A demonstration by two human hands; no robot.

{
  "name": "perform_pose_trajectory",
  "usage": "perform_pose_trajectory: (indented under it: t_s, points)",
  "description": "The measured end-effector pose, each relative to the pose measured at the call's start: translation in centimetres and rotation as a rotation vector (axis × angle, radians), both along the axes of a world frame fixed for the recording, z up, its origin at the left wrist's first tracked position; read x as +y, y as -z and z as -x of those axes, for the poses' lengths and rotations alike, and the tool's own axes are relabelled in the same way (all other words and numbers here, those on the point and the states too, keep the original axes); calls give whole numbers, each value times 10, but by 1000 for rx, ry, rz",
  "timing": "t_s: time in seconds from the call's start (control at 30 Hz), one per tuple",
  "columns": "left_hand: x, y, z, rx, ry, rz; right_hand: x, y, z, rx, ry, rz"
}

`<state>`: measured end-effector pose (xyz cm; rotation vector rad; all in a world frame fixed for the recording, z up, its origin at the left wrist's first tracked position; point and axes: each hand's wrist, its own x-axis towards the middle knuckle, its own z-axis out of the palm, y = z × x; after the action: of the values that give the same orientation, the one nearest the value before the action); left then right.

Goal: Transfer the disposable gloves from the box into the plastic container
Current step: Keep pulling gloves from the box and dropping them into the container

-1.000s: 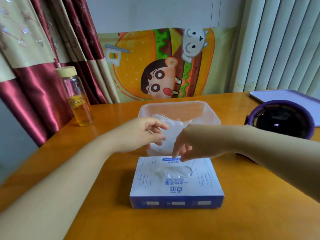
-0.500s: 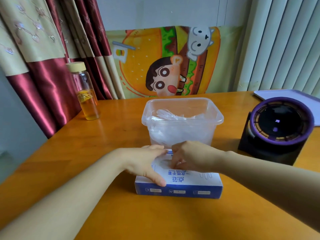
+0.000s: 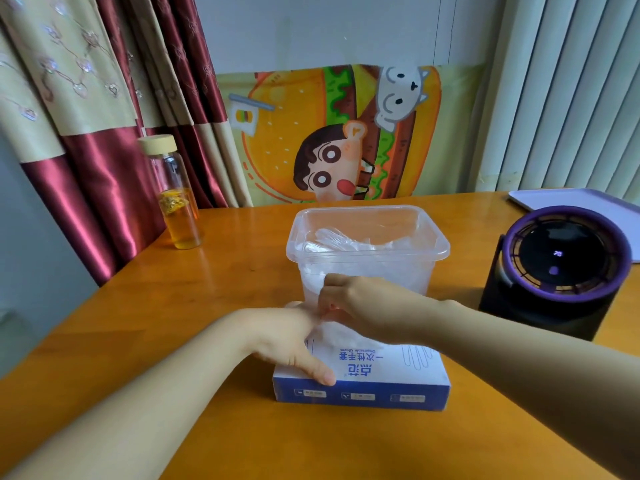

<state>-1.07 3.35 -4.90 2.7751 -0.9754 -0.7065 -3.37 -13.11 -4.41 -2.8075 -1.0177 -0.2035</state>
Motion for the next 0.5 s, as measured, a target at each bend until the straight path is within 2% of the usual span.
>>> perform_pose_trajectory:
  t_s: [0.2, 0.4, 0.5]
  points:
    - [2, 1, -1, 15, 21, 10, -43, -4, 4, 130, 183, -94]
    - [0, 0, -1, 50, 63, 40, -58, -55, 5, -85, 271, -429]
    - [2, 0, 0, 5, 10, 28, -54, -78, 2, -53, 285, -602]
